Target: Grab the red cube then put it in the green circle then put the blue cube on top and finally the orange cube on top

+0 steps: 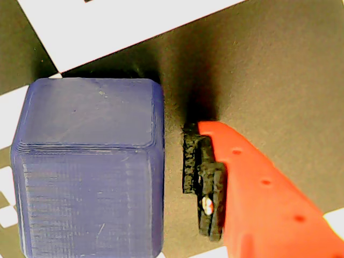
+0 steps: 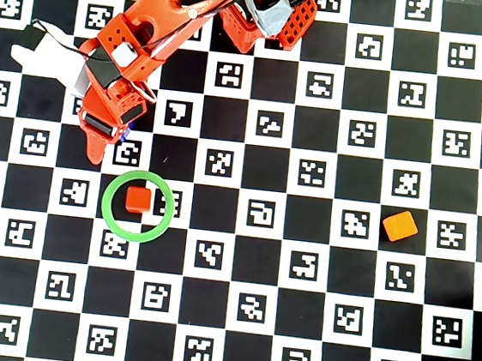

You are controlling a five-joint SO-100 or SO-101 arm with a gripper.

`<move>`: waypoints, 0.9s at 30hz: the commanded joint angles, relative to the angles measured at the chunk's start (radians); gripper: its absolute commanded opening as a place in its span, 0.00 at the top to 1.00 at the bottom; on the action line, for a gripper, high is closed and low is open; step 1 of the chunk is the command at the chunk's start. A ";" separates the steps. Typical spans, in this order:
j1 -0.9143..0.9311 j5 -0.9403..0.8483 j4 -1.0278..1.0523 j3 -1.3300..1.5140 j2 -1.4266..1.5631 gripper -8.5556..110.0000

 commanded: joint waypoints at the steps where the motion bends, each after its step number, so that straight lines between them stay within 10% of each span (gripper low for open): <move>1: -0.006 0.015 -0.023 -0.057 0.026 0.79; 27: -0.241 -0.202 0.462 -0.707 -0.021 0.86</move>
